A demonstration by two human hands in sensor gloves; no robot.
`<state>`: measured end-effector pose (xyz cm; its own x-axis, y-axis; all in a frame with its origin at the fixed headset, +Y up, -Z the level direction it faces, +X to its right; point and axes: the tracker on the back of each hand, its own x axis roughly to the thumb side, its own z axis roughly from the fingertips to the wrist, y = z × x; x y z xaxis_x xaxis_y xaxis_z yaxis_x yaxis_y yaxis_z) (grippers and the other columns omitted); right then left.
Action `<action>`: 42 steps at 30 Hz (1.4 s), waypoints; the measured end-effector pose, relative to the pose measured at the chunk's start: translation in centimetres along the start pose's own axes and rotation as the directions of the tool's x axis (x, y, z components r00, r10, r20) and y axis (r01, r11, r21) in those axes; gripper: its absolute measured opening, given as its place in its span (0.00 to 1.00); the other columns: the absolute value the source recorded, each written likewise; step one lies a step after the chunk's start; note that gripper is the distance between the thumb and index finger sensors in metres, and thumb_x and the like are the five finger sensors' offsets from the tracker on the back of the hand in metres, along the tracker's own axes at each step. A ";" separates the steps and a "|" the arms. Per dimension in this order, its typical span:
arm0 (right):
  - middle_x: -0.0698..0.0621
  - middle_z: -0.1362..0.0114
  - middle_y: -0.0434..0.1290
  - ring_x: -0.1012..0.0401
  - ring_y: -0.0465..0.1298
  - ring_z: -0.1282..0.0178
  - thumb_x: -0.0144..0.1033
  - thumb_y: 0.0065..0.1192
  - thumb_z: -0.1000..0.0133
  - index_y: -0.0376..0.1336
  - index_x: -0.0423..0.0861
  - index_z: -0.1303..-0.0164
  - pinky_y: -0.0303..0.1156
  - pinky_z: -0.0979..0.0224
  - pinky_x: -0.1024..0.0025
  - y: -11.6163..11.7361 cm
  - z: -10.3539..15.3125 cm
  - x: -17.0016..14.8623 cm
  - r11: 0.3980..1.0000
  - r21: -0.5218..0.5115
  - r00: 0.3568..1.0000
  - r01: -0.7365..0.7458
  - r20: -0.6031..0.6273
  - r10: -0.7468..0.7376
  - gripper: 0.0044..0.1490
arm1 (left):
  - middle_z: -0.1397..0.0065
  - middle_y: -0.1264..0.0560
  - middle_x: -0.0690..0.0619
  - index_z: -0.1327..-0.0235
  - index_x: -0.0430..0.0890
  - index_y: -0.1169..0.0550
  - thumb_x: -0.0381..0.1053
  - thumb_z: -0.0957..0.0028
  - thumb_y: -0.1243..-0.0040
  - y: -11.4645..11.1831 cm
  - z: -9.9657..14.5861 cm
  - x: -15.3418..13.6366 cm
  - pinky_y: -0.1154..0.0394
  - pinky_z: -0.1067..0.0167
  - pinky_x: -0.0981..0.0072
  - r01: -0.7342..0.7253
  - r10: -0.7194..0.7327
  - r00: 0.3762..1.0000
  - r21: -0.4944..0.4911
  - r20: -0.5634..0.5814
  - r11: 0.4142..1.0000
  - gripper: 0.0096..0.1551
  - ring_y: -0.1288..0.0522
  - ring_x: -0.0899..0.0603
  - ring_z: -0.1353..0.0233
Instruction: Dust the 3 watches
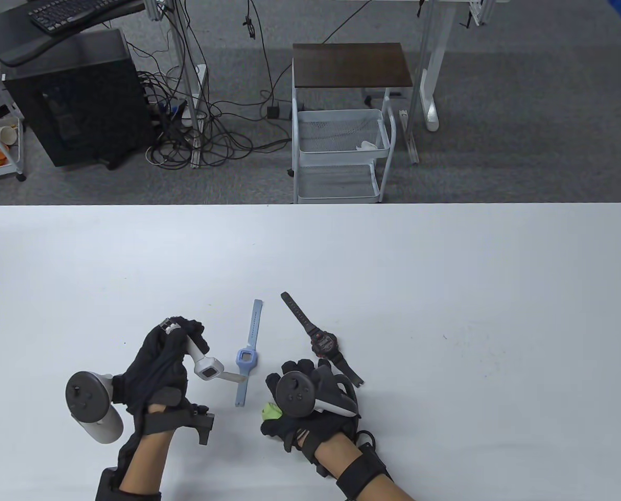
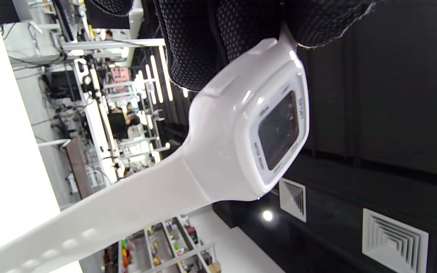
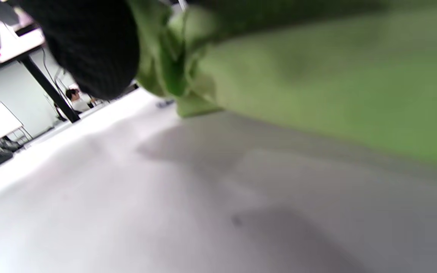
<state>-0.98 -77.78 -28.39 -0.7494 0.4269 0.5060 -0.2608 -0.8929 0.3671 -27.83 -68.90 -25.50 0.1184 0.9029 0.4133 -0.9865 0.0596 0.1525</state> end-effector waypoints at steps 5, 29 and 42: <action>0.29 0.20 0.48 0.28 0.47 0.25 0.71 0.66 0.57 0.51 0.41 0.23 0.34 0.36 0.23 -1.6 0.3 -0.6 0.989 -0.051 0.990 0.142 0.029 -0.140 0.63 | 0.46 0.17 0.63 0.36 0.47 0.27 0.64 0.36 0.47 0.1 0.0 0.0 0.41 0.23 0.37 -0.015 0.015 1.000 0.006 -0.002 1.000 0.26 0.21 0.50 0.29; 0.27 0.21 0.51 0.26 0.50 0.27 0.69 0.63 0.50 0.52 0.38 0.23 0.36 0.39 0.20 -6.2 11.3 -15.2 0.328 -0.479 0.515 0.814 0.334 -0.790 0.59 | 0.47 0.16 0.62 0.37 0.47 0.26 0.64 0.36 0.47 -4.2 0.9 -1.3 0.39 0.24 0.39 0.046 -0.056 0.997 -0.168 -0.055 0.985 0.26 0.19 0.51 0.31; 0.28 0.21 0.52 0.26 0.51 0.26 0.69 0.59 0.48 0.51 0.39 0.22 0.36 0.39 0.19 -8.1 13.3 -15.9 0.102 -0.502 0.386 0.859 0.501 -0.775 0.57 | 0.45 0.17 0.61 0.35 0.46 0.28 0.63 0.35 0.48 -12.3 0.5 -1.0 0.38 0.24 0.39 0.046 -0.098 0.987 -0.363 -0.125 0.931 0.27 0.20 0.49 0.30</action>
<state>21.10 -75.44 -29.04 0.2181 0.9281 0.3019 -0.9758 0.2032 0.0802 -15.73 -70.70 -27.35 0.1994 0.9388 0.2808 -0.9537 0.2518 -0.1644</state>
